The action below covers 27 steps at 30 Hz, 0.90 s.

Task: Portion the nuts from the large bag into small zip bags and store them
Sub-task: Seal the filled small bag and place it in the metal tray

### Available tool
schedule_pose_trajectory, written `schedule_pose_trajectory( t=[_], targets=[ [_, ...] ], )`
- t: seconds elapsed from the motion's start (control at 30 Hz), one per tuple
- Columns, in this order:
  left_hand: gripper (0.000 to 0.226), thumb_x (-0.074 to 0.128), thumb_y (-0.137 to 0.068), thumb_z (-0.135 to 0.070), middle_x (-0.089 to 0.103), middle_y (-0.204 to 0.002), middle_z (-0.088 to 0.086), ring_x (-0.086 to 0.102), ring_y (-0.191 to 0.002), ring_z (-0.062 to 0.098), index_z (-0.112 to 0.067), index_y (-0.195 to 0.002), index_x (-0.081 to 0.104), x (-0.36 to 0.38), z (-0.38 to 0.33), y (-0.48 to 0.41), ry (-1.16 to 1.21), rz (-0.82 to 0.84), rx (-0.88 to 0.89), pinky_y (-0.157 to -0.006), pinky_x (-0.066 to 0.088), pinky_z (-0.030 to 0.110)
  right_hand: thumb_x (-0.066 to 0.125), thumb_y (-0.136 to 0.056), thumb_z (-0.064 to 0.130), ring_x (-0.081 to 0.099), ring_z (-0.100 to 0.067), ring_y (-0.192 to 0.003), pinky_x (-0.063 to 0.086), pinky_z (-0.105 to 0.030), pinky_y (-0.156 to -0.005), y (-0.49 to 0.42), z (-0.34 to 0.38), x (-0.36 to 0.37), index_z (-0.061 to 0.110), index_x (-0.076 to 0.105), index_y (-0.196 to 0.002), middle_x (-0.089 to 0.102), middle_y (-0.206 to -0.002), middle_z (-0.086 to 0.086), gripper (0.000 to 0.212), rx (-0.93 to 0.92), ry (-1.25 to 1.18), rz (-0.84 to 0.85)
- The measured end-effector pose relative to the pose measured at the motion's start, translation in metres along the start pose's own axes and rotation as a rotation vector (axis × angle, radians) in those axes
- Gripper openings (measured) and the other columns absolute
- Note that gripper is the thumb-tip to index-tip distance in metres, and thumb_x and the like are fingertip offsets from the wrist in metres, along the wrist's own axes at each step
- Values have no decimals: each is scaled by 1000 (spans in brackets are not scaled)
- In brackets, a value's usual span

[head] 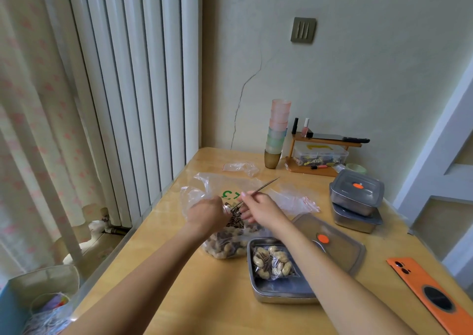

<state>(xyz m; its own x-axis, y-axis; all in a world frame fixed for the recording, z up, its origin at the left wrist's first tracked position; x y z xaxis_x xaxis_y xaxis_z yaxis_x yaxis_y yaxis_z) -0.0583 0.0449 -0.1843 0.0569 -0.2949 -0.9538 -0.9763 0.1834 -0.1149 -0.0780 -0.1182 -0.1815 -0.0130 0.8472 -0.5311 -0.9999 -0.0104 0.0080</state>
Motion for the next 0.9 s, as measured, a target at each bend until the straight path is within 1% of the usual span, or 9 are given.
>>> schedule_pose_trajectory(
  t=[0.07, 0.17, 0.3, 0.43, 0.53, 0.6, 0.67, 0.73, 0.9],
  targets=[
    [34, 51, -103, -39, 59, -82, -1, 63, -77, 19, -9, -119, 53, 2, 5, 0, 41, 30, -21, -62, 52, 27, 34, -110, 50, 71, -22, -99, 58, -44, -93, -2, 2, 4, 18, 68, -123, 73, -109, -8, 48, -24, 124, -58],
    [36, 46, -106, -39, 53, -74, -3, 56, -68, 14, -9, -126, 50, -1, 10, 4, 19, 6, -35, -51, 41, 22, 23, -111, 51, 63, -25, -117, 49, -39, -99, -2, 4, 1, 16, 64, -130, 68, -125, -8, 57, -37, 256, -28],
    [40, 44, -106, -35, 48, -69, -4, 49, -59, 10, -5, -133, 48, -5, 7, 6, -43, -34, -36, -48, 37, 23, 19, -112, 48, 66, -33, -92, 50, -41, -85, 3, 4, -7, 10, 59, -103, 69, -96, -18, 56, -109, 409, -3],
    [27, 48, -103, -30, 45, -60, -2, 52, -56, 16, -13, -81, 54, -15, 0, 11, -83, -121, -46, -47, 30, 24, 24, -112, 36, 57, -32, -68, 42, -38, -63, 5, 8, -17, 12, 51, -92, 60, -72, -14, 42, -222, 521, -97],
    [33, 50, -96, -19, 45, -60, -3, 46, -53, 13, -16, -64, 42, -21, -3, 13, -78, -163, -73, -57, 50, 26, 30, -111, 31, 48, -28, -54, 31, -36, -52, 9, 10, -26, 12, 48, -67, 47, -57, -6, 52, -270, 556, -189],
    [34, 48, -94, -19, 58, -72, 2, 60, -70, 20, -16, -60, 44, -24, -3, 14, -110, -195, -127, -85, 54, 37, 31, -111, 31, 47, -29, -52, 30, -35, -50, 11, 11, -31, 11, 46, -60, 45, -54, -5, 57, -282, 585, -229],
    [33, 47, -91, -23, 70, -107, 17, 62, -117, 35, -16, -58, 49, -26, -2, 13, -159, -235, -195, -122, 18, 59, 31, -112, 29, 44, -28, -50, 30, -35, -49, 13, 13, -34, 11, 45, -59, 43, -54, -4, 57, -288, 611, -259],
    [28, 49, -88, -26, 59, -136, 28, 31, -149, 41, -15, -63, 55, -32, -2, 12, -172, -276, -212, -118, -14, 67, 30, -111, 28, 49, -30, -51, 37, -36, -51, 15, 15, -37, 9, 49, -62, 48, -57, -6, 56, -285, 628, -300],
    [32, 55, -92, -35, 29, -159, 35, 14, -157, 40, -6, -92, 68, -51, -2, -3, -149, -508, -129, -123, -7, 67, 29, -111, 25, 57, -33, -58, 45, -37, -57, 17, 26, -44, 11, 53, -80, 58, -65, -7, 41, -288, 708, -411]
  ],
)
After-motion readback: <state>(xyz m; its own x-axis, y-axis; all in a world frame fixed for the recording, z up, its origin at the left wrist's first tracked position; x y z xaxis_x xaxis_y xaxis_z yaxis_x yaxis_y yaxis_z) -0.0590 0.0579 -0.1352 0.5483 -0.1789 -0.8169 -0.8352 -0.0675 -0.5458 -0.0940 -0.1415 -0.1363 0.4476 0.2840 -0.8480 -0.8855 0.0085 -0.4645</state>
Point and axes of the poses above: each hand's wrist, its own y-axis away from the middle knuckle, its own x-axis out of the palm, z = x × y, the point moved 3 cm from there along -y, towards the middle knuckle
